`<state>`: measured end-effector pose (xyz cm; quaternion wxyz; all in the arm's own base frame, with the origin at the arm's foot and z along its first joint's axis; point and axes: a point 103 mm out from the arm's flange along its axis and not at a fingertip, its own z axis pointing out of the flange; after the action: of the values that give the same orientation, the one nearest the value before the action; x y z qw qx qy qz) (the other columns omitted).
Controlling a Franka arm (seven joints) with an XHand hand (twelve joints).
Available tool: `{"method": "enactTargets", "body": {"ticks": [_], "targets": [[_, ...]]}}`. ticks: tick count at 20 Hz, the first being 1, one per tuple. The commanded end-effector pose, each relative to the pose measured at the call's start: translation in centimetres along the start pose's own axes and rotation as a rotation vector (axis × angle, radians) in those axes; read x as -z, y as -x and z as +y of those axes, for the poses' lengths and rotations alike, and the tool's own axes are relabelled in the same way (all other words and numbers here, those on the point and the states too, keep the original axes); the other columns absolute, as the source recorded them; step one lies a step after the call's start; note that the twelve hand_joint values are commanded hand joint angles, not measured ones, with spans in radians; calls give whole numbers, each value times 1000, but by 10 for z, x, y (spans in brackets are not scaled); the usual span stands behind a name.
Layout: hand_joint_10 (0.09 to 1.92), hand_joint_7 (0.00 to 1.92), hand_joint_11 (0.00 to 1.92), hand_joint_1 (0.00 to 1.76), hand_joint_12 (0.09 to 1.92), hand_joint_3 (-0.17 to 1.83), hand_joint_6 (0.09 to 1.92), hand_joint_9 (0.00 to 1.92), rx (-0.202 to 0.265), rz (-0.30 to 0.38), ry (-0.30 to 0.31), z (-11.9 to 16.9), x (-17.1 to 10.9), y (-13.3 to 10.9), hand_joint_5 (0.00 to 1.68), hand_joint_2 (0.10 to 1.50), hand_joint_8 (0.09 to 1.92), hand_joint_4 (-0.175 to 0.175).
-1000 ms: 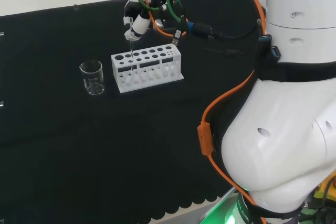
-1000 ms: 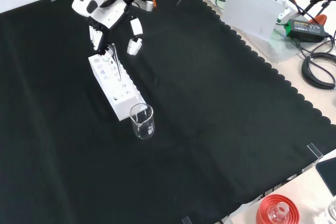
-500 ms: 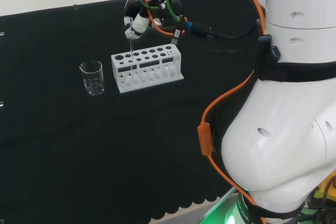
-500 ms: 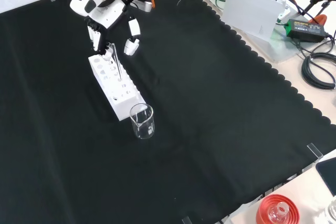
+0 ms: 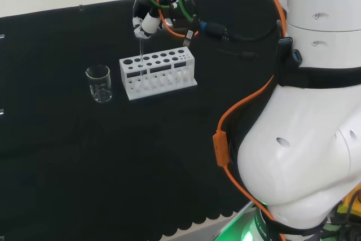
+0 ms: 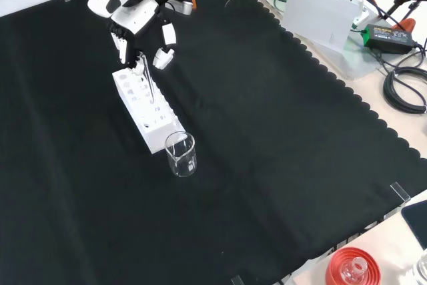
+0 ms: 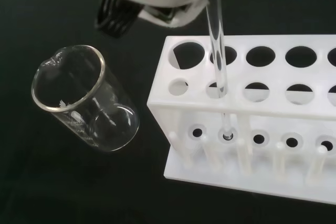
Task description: Take the glass rod from the white test tube rack.
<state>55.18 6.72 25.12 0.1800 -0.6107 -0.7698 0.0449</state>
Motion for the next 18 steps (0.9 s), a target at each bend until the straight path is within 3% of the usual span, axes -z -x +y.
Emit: {"method": "enactTargets", "body": {"ticks": [1, 5, 10, 12, 13, 18], "targets": [[503, 1096, 1284, 1154, 1012, 840, 891, 1331, 1, -25, -18, 0, -2, 0, 876, 574, 720, -175], [429, 1150, 1365, 1168, 948, 381, 929, 1396, 9, -18, -6, 0, -1, 0, 1031, 883, 684, -175], [356, 1217, 1451, 1179, 870, 274, 873, 1454, -9, -86, -4, 17, -13, -3, 1075, 930, 637, -175], [323, 1277, 1465, 1245, 804, 296, 883, 1484, -14, -105, -8, 18, -13, -3, 1048, 898, 604, -124], [310, 1304, 1465, 1267, 757, 350, 888, 1502, -17, -106, 1, 18, -13, -3, 1044, 862, 589, -121], [383, 1350, 1521, 1313, 609, 768, 932, 1618, 8, -78, 111, 19, -12, -4, 1071, 632, 728, -171]]}}
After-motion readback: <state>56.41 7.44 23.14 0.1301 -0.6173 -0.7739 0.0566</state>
